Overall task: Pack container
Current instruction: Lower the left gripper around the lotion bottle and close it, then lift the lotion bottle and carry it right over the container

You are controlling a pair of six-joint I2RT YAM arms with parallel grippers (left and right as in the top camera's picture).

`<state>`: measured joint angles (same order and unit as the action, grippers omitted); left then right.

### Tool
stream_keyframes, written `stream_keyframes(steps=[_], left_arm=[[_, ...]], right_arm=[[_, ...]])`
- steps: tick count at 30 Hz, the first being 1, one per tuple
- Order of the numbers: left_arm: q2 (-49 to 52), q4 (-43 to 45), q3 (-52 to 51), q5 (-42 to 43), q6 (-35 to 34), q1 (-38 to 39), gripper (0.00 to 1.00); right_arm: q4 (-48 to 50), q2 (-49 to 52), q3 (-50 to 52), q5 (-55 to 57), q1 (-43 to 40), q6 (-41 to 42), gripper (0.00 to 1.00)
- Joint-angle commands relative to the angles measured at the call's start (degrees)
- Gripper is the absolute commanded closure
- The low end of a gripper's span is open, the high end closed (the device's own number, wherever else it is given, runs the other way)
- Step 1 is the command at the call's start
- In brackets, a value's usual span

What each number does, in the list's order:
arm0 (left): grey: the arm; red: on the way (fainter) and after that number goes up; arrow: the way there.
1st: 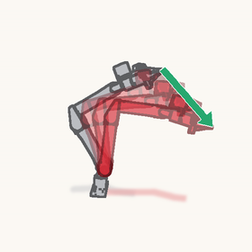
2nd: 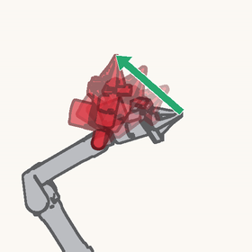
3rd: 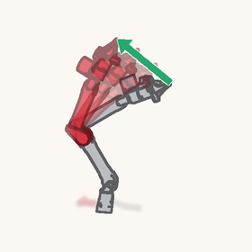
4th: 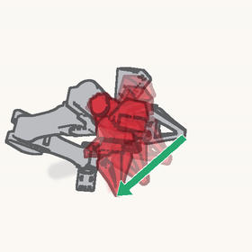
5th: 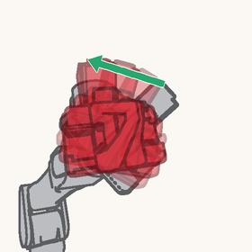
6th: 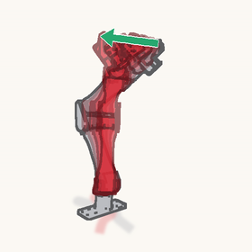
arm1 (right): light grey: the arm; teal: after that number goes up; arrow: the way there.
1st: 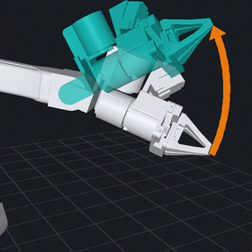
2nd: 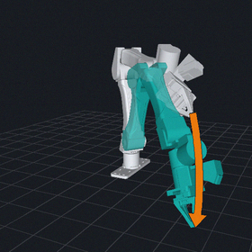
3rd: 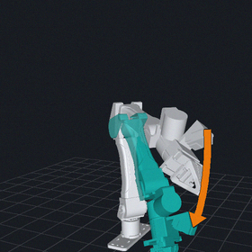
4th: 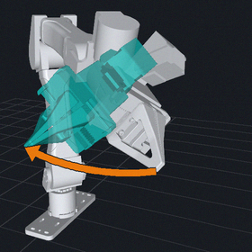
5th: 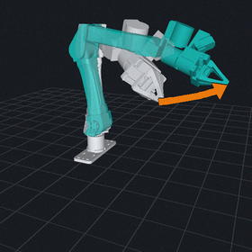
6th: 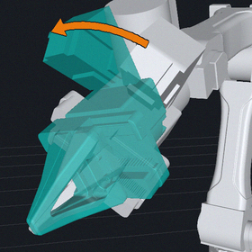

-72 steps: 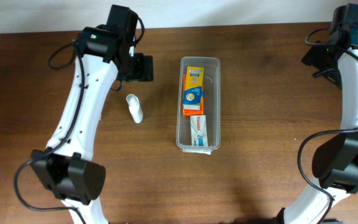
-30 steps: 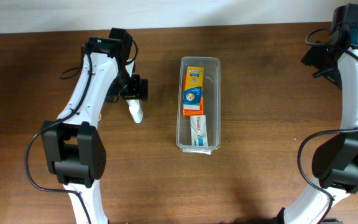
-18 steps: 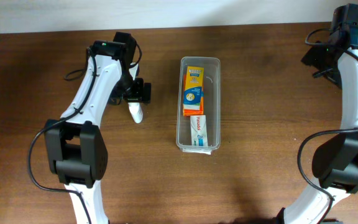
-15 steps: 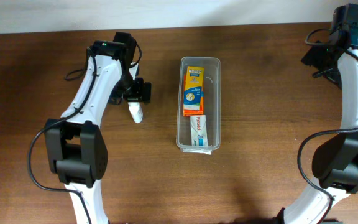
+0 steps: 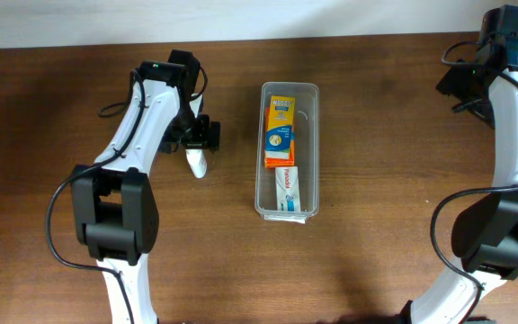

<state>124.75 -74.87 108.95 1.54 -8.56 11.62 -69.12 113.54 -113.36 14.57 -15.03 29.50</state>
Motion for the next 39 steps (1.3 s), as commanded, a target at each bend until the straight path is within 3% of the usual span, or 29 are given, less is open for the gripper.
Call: stream_keyframes(steps=[1, 26, 27, 29, 31, 39], left_arm=[[0.94, 0.13, -0.52, 0.61, 0.94, -0.04, 0.00], [0.94, 0.94, -2.21, 0.63, 0.94, 0.00, 0.01], [0.94, 0.94, -2.21, 0.63, 0.94, 0.00, 0.03], [0.94, 0.96, -2.21, 0.63, 0.94, 0.00, 0.23], [0.94, 0.94, -2.21, 0.63, 0.94, 0.00, 0.36], [0.94, 0.90, -2.21, 0.63, 0.94, 0.00, 0.64]], right_arm=[[-0.02, 0.46, 0.09, 0.92, -0.37, -0.33, 0.02], [-0.02, 0.46, 0.09, 0.92, -0.37, -0.33, 0.02], [-0.02, 0.46, 0.09, 0.92, -0.37, -0.33, 0.02], [-0.02, 0.46, 0.09, 0.92, -0.37, -0.33, 0.02], [-0.02, 0.46, 0.09, 0.92, -0.37, -0.33, 0.02], [-0.02, 0.46, 0.09, 0.92, -0.37, -0.33, 0.02]])
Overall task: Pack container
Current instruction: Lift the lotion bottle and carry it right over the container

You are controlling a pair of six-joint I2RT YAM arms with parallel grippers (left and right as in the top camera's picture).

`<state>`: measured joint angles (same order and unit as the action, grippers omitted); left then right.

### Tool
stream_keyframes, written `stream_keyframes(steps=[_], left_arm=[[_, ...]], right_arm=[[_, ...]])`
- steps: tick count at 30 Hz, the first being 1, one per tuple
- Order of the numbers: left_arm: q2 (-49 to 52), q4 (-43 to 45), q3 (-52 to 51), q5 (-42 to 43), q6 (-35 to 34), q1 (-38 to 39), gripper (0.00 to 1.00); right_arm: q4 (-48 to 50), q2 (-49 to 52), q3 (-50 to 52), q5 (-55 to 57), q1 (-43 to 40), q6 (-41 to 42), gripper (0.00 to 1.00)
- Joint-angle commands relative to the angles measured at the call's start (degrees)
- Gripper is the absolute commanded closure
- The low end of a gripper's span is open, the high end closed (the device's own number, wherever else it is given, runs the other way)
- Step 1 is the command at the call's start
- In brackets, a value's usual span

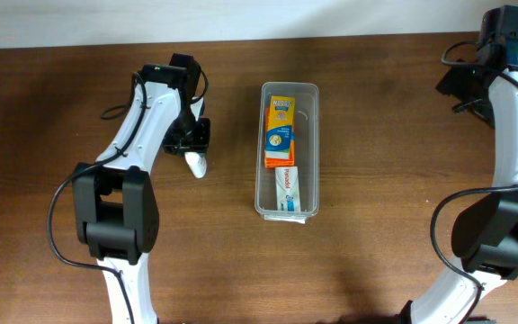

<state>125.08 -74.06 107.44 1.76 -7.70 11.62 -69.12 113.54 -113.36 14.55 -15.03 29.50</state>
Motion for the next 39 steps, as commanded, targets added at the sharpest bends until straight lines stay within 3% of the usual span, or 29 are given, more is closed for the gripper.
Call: stream_keyframes(steps=[1, 5, 12, 17, 30, 39], left_arm=[[0.61, 0.09, -0.70, 0.42, 0.09, 0.00, 0.65], [0.61, -0.11, -0.70, 0.44, 0.09, 0.00, 0.75], [0.59, -0.57, -0.66, 0.83, 0.09, 0.00, 0.84], [0.59, -0.96, 1.57, 3.50, 0.09, 0.00, 0.84], [0.59, -4.57, 27.52, 3.50, -1.25, 1.01, 0.88], [0.59, 1.33, 34.93, 4.07, -2.12, 11.76, 0.89]], right_arm=[[-0.02, 0.46, 0.09, 0.94, -0.37, -0.33, 0.02], [-0.02, 0.46, 0.09, 0.94, -0.37, -0.33, 0.02], [-0.02, 0.46, 0.09, 0.94, -0.37, -0.33, 0.02], [-0.02, 0.46, 0.09, 0.94, -0.37, -0.33, 0.01], [-0.02, 0.46, 0.09, 0.94, -0.37, -0.33, 0.02], [-0.02, 0.46, 0.09, 0.94, -0.37, -0.33, 0.02]])
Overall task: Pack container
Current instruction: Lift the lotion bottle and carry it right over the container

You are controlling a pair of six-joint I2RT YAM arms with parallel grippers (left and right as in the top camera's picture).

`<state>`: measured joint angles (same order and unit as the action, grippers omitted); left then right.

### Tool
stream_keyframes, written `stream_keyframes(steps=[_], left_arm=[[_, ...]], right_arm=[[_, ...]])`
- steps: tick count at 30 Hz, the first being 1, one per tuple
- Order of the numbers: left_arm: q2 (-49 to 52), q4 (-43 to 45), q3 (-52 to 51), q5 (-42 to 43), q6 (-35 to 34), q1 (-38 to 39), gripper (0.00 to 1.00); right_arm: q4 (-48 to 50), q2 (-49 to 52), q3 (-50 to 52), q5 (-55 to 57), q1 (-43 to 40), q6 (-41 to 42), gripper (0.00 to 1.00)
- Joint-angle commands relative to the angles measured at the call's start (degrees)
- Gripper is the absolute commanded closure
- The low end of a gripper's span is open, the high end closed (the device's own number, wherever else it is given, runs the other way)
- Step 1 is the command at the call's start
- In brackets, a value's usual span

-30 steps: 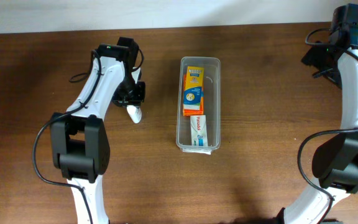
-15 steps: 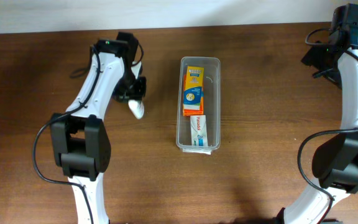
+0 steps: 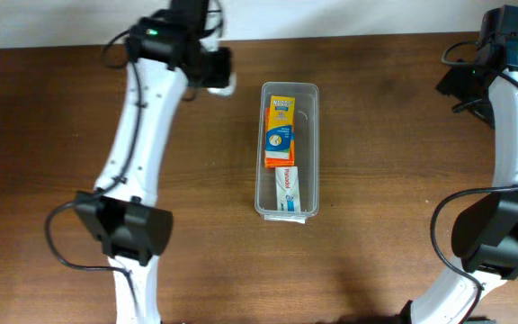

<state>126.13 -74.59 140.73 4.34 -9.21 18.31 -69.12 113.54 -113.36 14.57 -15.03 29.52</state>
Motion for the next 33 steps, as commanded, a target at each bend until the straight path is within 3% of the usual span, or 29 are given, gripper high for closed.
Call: stream_keyframes(steps=[1, 11, 33], left_arm=[[-0.46, 2.84, 1.62, 1.46, -0.59, 6.62, 0.89], [-0.22, 9.07, 1.60, -5.84, -0.59, 16.39, 0.89], [8.92, 6.58, 1.60, -0.66, -1.84, 17.07, 0.88]], right_arm=[[-0.02, 0.46, 0.09, 0.92, -0.37, -0.35, 0.02], [-0.02, 0.46, 0.09, 0.92, -0.37, -0.35, 0.02], [-0.02, 0.46, 0.09, 0.92, -0.37, -0.35, 0.02]])
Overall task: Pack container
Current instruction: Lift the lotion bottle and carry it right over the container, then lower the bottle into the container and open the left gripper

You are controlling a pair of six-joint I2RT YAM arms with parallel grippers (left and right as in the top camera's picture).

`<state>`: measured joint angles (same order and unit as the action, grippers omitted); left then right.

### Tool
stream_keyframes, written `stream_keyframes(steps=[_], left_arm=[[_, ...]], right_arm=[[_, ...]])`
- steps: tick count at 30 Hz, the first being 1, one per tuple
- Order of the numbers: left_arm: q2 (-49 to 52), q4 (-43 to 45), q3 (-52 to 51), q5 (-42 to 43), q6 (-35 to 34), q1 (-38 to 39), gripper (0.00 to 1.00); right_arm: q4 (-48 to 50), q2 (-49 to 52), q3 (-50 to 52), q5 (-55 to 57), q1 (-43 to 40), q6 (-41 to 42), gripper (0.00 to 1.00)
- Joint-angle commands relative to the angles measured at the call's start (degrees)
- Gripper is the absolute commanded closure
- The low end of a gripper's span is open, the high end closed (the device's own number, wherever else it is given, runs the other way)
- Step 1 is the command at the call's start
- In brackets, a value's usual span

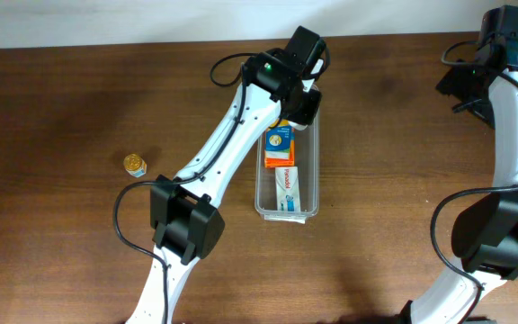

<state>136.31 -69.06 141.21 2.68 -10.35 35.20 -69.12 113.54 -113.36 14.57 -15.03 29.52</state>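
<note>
A clear plastic container (316, 171) stands at the table's middle. In it lie an orange and yellow box (278, 144) and, nearer the front, a white and blue toothpaste box (286, 187). My left gripper (303, 110) hangs over the container's far end, covering the top of the orange box. A small white bottle (302, 126) peeks out just below its fingers, which appear shut on it. The right arm (511, 99) stands folded at the far right edge; its gripper is dark and its state does not show.
A small round golden item (135, 164) lies on the brown table to the left. The left arm's links stretch diagonally from the front middle to the container. The table's far edge meets a white wall.
My left gripper has moved right from the far left of the table to above the container's far end, carrying the white bottle. The golden item shows on the left.
My left gripper stood over the white bottle lying left of the container, then sat closer on it. Later it held the bottle lifted at the far edge, left of the container. Now it is above the container's far end. The right arm stayed still.
</note>
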Motion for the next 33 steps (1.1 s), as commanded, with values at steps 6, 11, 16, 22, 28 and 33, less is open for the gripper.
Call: stream_keyframes(steps=[6, 11, 16, 22, 28, 33], left_arm=[[-0.22, 1.16, 1.11, 0.98, -0.70, 0.66, 0.88], [1.92, 0.70, 1.11, 1.01, -0.72, 0.66, 0.88], [3.32, 0.57, 1.11, 1.01, -0.72, 0.66, 0.88], [3.63, 1.11, 1.11, 0.96, -0.70, 0.70, 0.87], [4.94, 1.11, 1.07, 0.98, -0.70, 0.70, 0.87], [5.55, 1.14, 1.07, 0.96, -0.70, 0.70, 0.84]], right_arm=[[-0.02, 0.46, 0.09, 0.92, -0.37, -0.35, 0.02], [-0.02, 0.46, 0.09, 0.92, -0.37, -0.35, 0.02], [-0.02, 0.46, 0.09, 0.92, -0.37, -0.35, 0.02], [-0.02, 0.46, 0.09, 0.92, -0.37, -0.35, 0.02], [-0.02, 0.46, 0.09, 0.92, -0.37, -0.35, 0.02], [-0.02, 0.46, 0.09, 0.92, -0.37, -0.35, 0.02]])
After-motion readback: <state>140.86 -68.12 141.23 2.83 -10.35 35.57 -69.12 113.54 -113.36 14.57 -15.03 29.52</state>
